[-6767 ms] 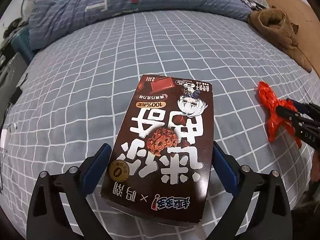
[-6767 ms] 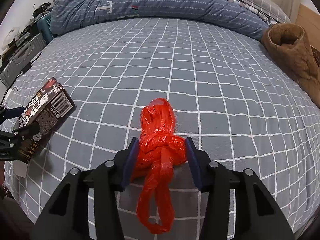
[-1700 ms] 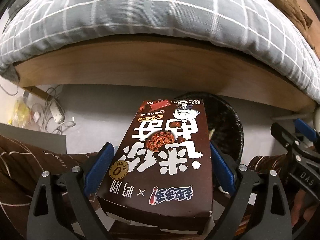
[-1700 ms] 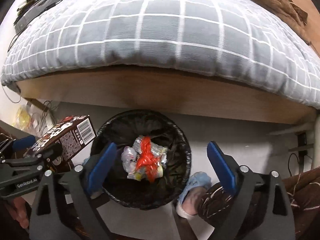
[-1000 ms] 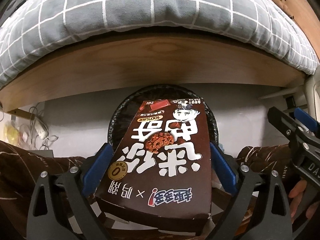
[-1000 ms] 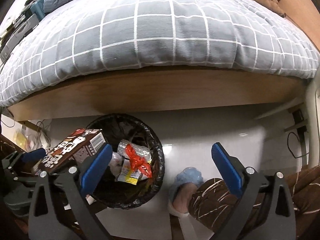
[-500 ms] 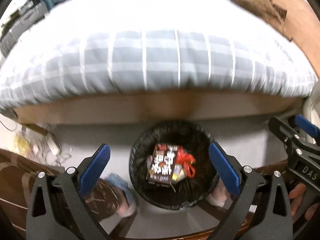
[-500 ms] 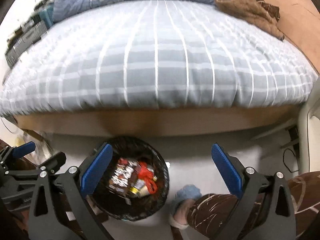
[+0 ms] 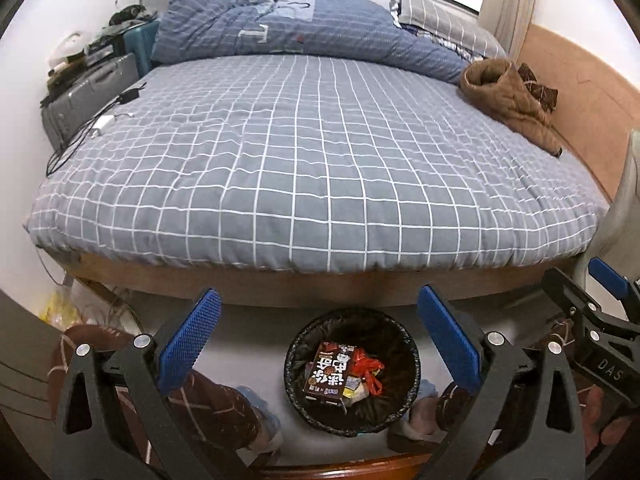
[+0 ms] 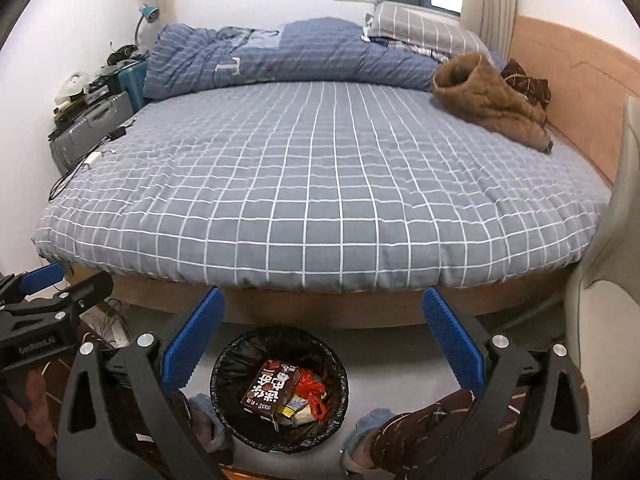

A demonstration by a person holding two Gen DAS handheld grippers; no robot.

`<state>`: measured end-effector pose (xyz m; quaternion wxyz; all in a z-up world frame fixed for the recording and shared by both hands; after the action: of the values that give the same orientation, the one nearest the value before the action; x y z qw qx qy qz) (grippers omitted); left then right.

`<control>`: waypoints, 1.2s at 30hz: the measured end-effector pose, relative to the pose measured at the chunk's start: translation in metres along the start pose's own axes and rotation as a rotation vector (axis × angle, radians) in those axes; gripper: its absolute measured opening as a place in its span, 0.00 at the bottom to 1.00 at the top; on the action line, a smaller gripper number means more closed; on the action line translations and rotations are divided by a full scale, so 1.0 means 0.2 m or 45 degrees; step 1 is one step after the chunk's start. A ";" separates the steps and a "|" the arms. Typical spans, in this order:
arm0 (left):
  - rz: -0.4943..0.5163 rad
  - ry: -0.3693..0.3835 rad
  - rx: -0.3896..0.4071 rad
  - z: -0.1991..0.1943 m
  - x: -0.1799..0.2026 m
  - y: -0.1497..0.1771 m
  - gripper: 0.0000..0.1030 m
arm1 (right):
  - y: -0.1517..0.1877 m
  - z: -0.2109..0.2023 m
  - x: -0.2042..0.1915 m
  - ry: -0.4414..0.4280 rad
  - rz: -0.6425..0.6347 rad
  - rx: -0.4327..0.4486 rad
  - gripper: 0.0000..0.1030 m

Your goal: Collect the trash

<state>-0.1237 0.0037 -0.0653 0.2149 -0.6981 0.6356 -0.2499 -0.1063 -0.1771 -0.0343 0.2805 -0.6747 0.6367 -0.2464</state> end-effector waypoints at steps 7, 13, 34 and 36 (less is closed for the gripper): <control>-0.018 -0.021 0.042 -0.13 -0.06 0.01 0.94 | 0.01 -0.10 -0.04 0.002 -0.016 0.012 0.93; -0.014 -0.033 0.039 -0.14 -0.08 0.01 0.94 | 0.02 -0.10 -0.04 0.002 -0.016 0.005 0.93; -0.012 -0.035 0.035 -0.12 -0.08 0.01 0.94 | 0.03 -0.07 -0.03 0.008 -0.006 -0.006 0.93; -0.013 -0.035 0.034 -0.12 -0.08 0.01 0.94 | 0.03 -0.07 -0.03 0.011 -0.004 -0.007 0.93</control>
<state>-0.1406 0.0208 -0.0488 0.2318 -0.7017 0.6257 -0.2499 -0.1199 -0.1729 -0.0288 0.2757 -0.6753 0.6376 -0.2479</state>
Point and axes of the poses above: each gripper's, at about its wrist camera, not at the fingertips, and z roughly the way its jaws point, x to its right, y to its underside, the point moved 8 cm from there along z, roughly the way its jaws point
